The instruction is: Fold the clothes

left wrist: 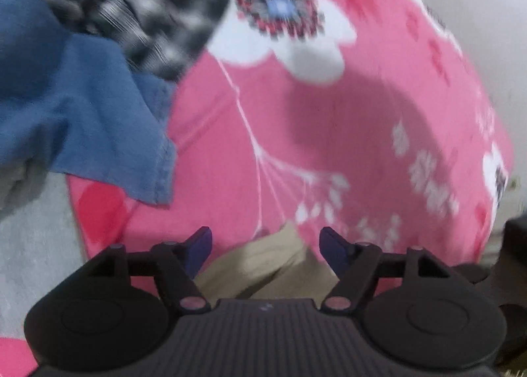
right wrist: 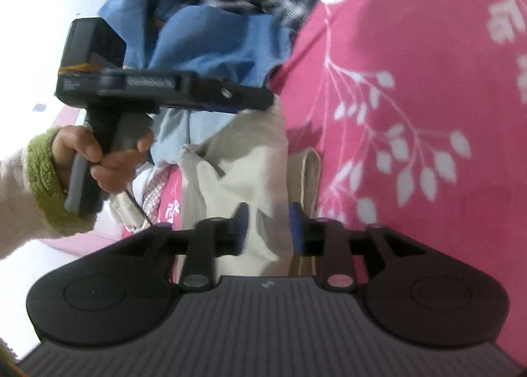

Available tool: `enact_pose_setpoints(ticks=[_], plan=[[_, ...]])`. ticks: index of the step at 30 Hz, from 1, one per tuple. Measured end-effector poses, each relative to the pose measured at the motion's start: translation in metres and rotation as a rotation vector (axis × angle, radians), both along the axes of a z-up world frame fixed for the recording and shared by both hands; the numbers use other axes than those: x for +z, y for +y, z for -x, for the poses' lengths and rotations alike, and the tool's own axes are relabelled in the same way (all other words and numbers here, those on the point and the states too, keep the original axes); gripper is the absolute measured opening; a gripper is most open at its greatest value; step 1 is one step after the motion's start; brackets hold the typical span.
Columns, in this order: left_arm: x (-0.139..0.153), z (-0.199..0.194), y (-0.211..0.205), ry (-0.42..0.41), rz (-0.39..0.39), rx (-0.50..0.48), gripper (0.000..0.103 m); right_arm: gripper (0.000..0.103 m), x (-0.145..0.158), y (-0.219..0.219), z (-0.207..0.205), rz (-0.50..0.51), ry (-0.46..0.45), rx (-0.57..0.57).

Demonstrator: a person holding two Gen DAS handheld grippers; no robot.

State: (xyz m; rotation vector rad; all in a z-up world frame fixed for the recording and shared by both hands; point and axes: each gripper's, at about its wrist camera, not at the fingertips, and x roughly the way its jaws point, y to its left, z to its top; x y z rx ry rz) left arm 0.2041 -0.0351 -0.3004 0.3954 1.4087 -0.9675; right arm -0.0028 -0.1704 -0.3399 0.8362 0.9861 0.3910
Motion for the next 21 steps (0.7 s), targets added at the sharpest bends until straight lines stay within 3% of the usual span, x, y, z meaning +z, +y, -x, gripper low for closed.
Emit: enact_pose_setpoints(ticks=[2,5,13,15,17,21], plan=[[-0.007,0.003,0.003,0.026,0.006,-0.026,0.039,0.03,-0.002,-0.002,0.001,-0.032,0.024,-0.026],[-0.008,0.006,0.006,0.039,0.031,-0.044,0.029,0.03,-0.003,0.004,0.008,-0.016,0.048,-0.024],[-0.013,0.001,0.011,0.082,0.081,-0.022,0.025,0.029,-0.004,0.017,0.028,-0.039,0.089,-0.021],[-0.013,-0.002,0.015,0.106,0.097,0.004,0.024,0.024,-0.011,0.025,0.028,-0.024,0.108,0.007],[-0.009,-0.006,0.019,0.13,0.115,0.035,0.022,0.005,-0.003,0.023,0.035,-0.069,0.104,-0.019],[0.004,-0.003,0.018,0.155,0.165,0.032,0.021,0.004,0.015,0.018,0.048,-0.159,0.095,-0.07]])
